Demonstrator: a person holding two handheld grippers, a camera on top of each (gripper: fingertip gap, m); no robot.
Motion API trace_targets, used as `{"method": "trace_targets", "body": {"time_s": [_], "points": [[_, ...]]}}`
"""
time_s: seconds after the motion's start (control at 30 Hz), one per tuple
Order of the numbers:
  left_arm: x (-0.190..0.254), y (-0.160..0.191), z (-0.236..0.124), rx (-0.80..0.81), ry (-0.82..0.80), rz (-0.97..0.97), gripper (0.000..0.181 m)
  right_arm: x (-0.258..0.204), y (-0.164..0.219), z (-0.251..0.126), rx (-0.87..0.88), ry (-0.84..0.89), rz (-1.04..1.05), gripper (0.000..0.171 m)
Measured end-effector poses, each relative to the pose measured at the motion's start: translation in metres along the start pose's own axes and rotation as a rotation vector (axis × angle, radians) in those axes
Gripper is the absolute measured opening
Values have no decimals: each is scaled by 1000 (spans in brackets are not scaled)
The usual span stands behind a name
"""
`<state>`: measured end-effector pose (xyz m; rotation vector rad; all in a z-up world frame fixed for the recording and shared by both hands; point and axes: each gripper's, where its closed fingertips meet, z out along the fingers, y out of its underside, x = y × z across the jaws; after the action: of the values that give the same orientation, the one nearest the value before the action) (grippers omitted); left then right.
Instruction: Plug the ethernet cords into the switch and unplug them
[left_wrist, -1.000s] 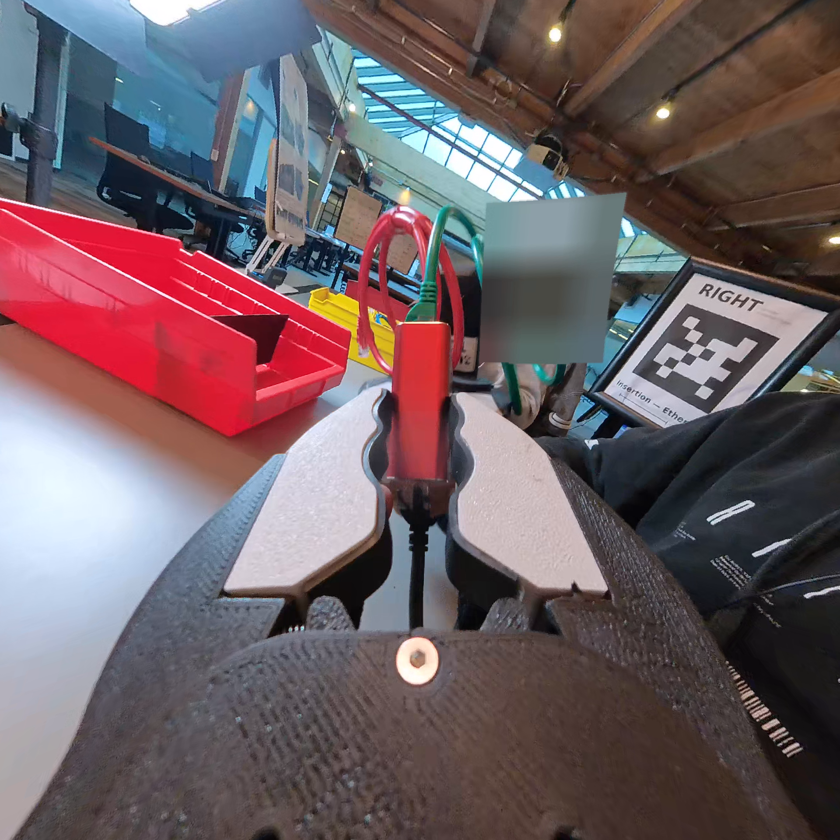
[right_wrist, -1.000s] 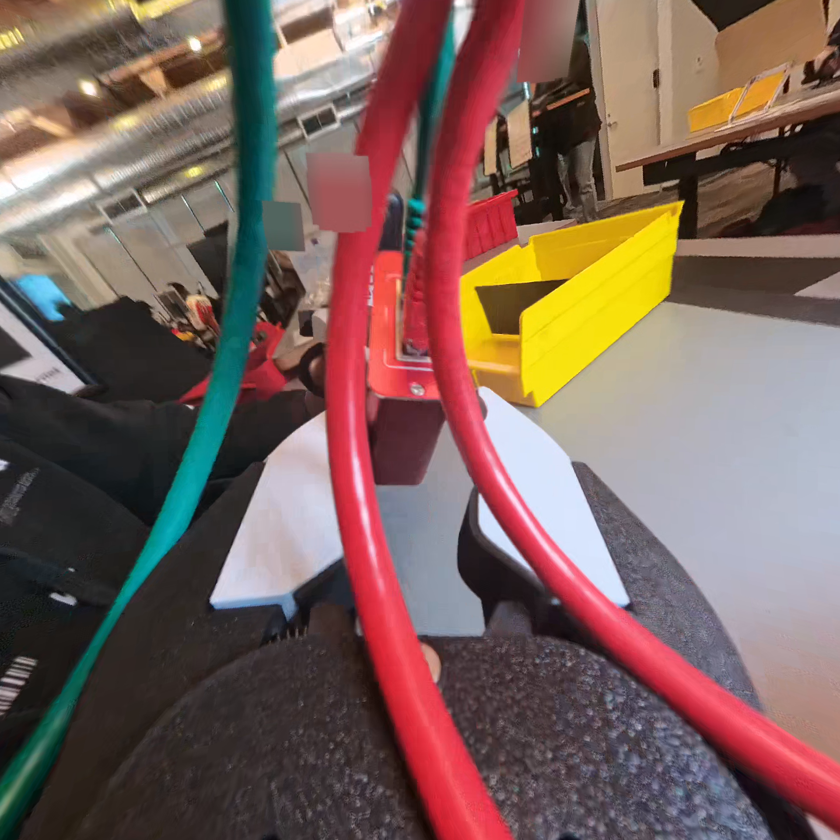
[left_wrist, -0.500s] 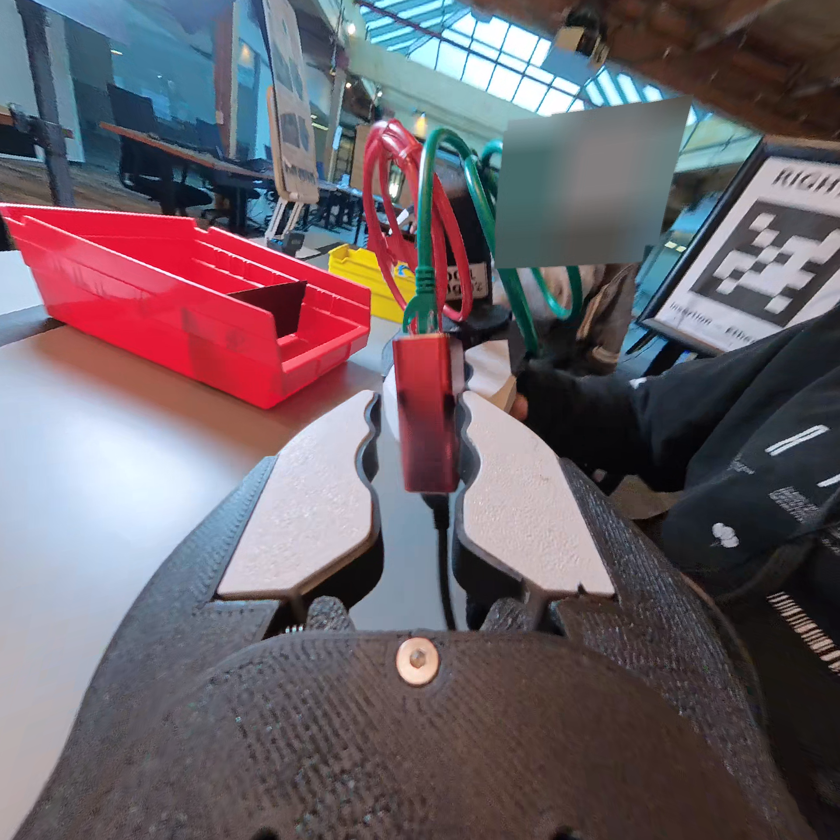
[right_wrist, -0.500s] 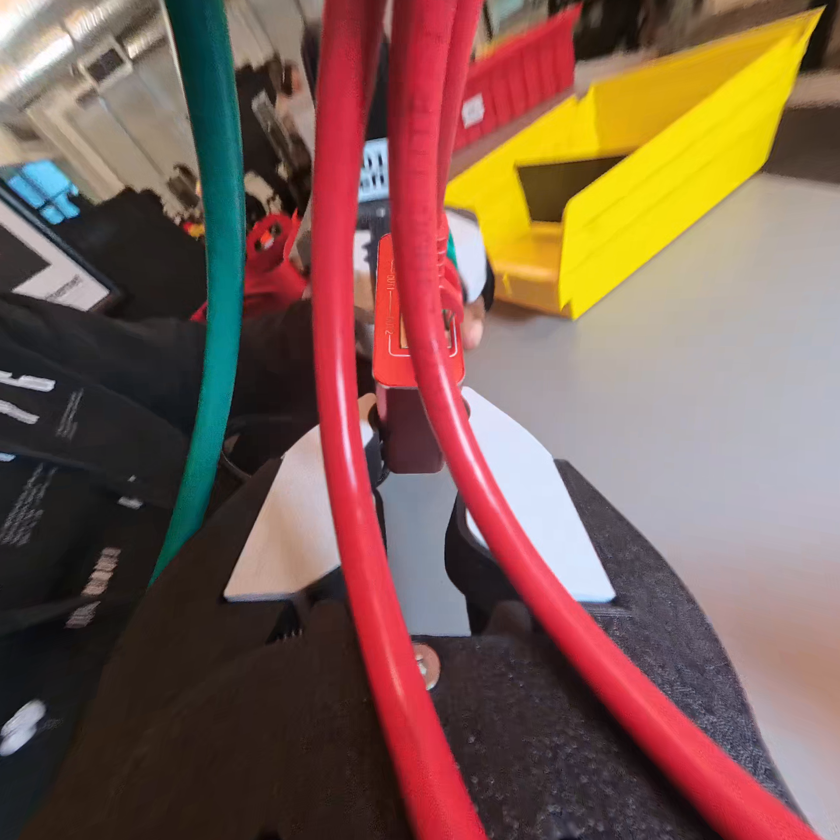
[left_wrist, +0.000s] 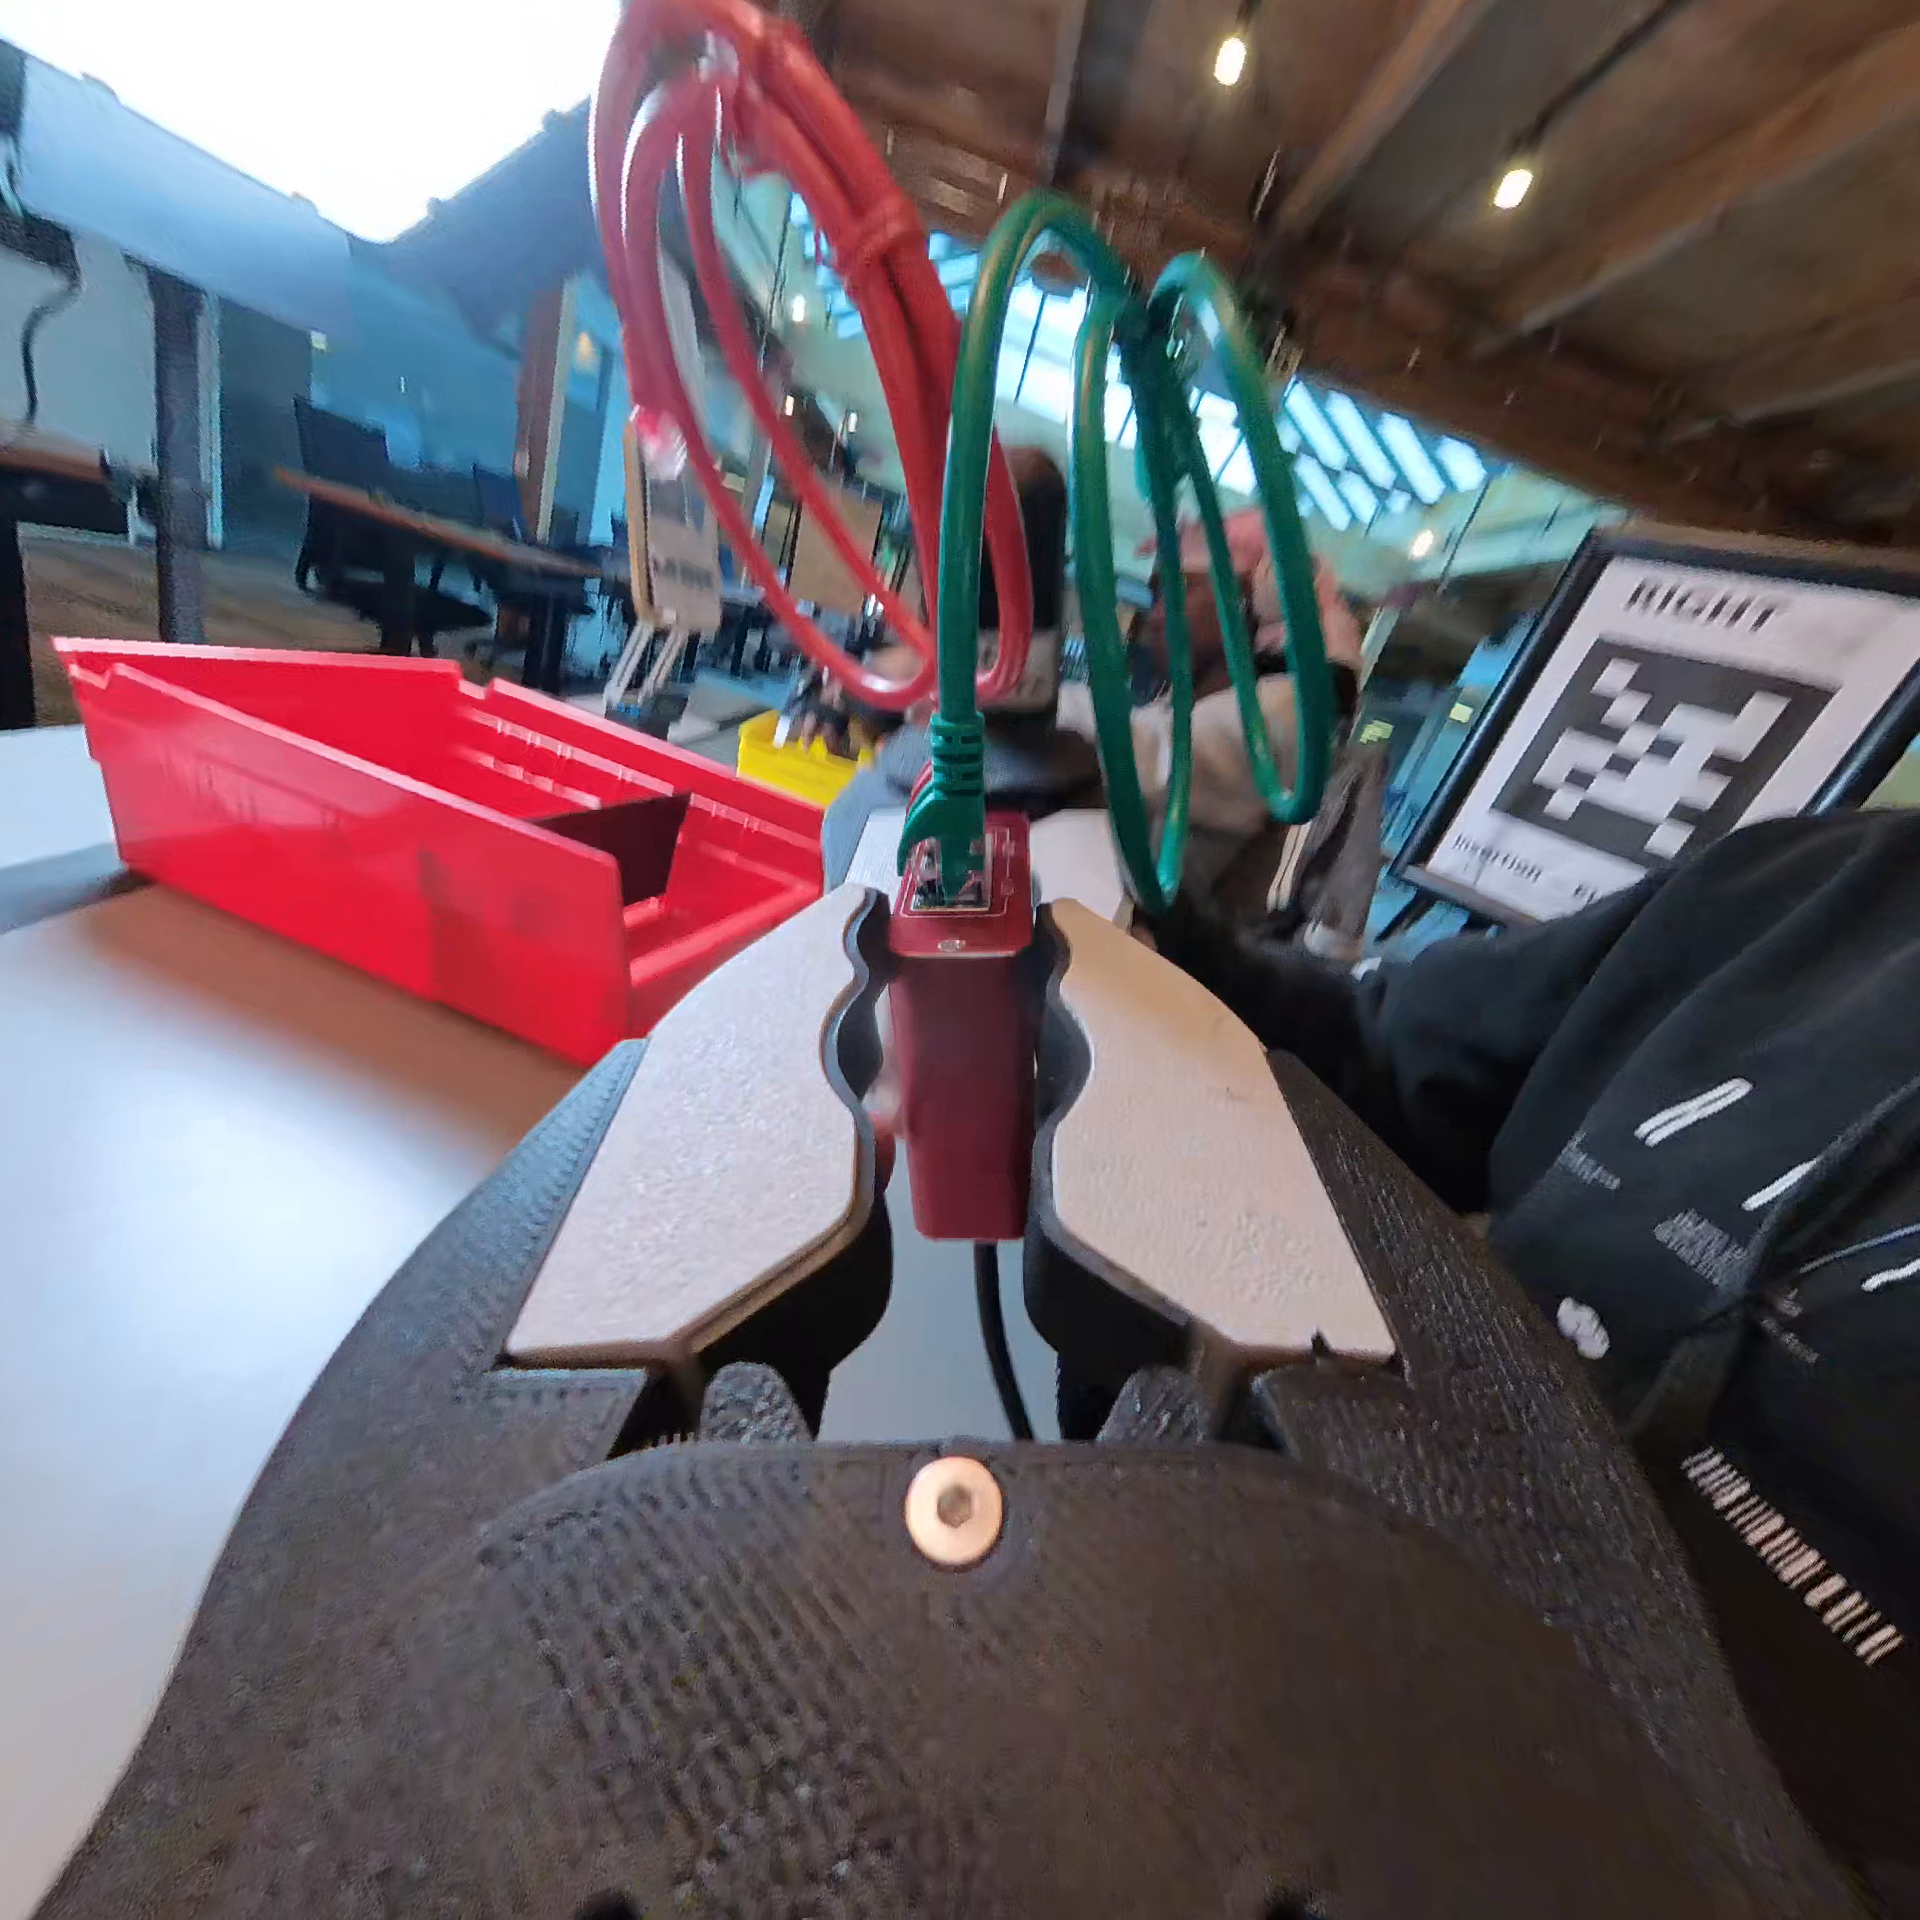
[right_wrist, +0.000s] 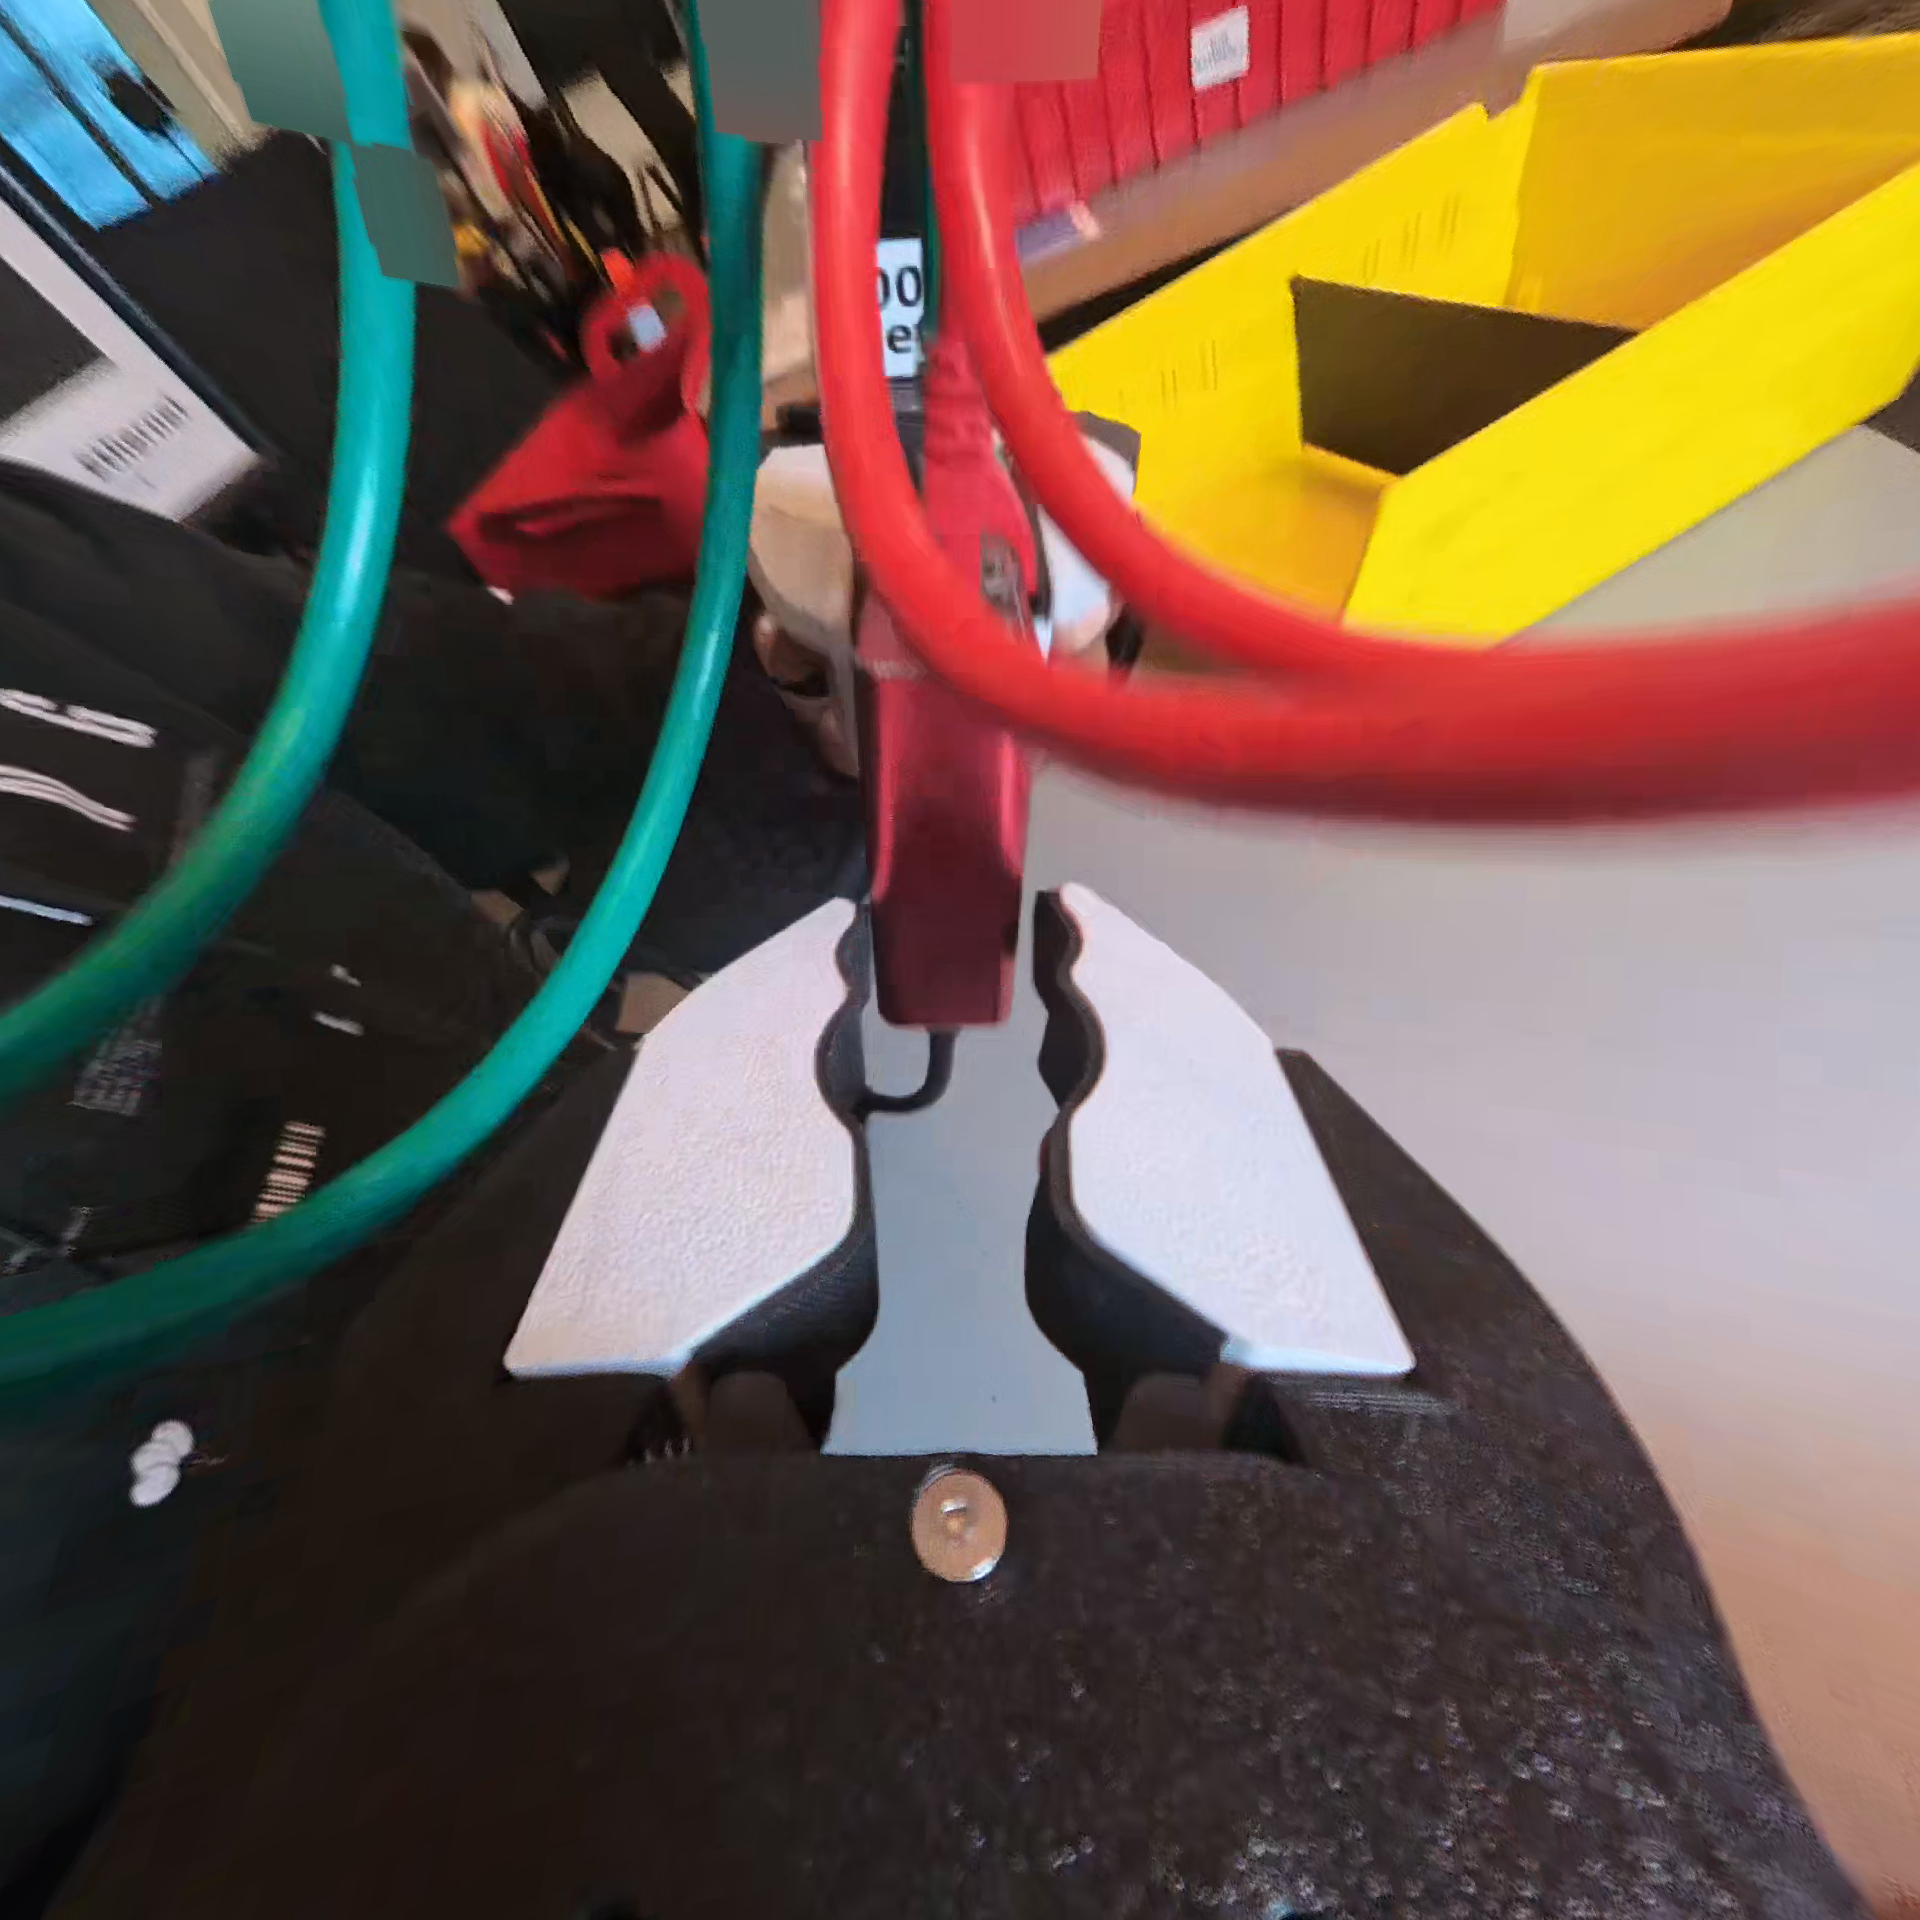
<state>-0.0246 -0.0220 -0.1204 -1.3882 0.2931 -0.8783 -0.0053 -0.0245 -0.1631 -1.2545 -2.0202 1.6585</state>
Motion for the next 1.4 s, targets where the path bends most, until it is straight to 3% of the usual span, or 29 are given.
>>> {"method": "trace_targets", "body": {"time_s": [0.17,0.3,0.33,0.4,0.43,0.53,0.67,0.8,0.87,0.93,1.0,1.07,1.13,1.2,1.3,1.4], "points": [[11,-38,-13,200,46,7,27,-8,-9,8,308,-108,137,50],[16,-49,-9,280,60,-3,27,-5,-23,29,455,-25,139,60],[17,-49,-5,281,55,5,27,-8,-28,34,486,-32,130,60],[19,-49,-1,275,30,47,26,-15,-40,35,542,-31,79,28],[21,-52,-2,297,40,45,27,-16,-43,34,539,-7,25,28],[18,-47,-8,243,19,68,26,-11,-39,21,395,82,-101,27],[-2,-13,-12,-38,-62,145,29,7,-16,-10,17,228,-232,26],[-22,7,-20,-298,-203,238,51,16,-12,-38,-159,311,-279,26],[-45,23,-48,-558,-369,322,51,23,-10,-51,-241,382,-332,26],[-71,15,-94,-668,-595,419,49,27,-14,-64,-270,454,-393,26],[-89,0,-139,-696,-770,430,47,35,-12,-77,-332,541,-481,26],[-88,-32,-158,-582,-850,409,45,40,-4,-82,-395,576,-544,26],[-59,-62,-132,-462,-753,473,44,45,4,-82,-450,598,-605,26],[-31,-63,-88,-517,-637,597,46,49,7,-76,-484,623,-683,27],[-11,-22,-22,-717,-473,761,51,45,3,-61,-495,624,-789,26],[-26,30,16,-925,-403,875,55,33,-4,-47,-487,623,-865,27]]}}
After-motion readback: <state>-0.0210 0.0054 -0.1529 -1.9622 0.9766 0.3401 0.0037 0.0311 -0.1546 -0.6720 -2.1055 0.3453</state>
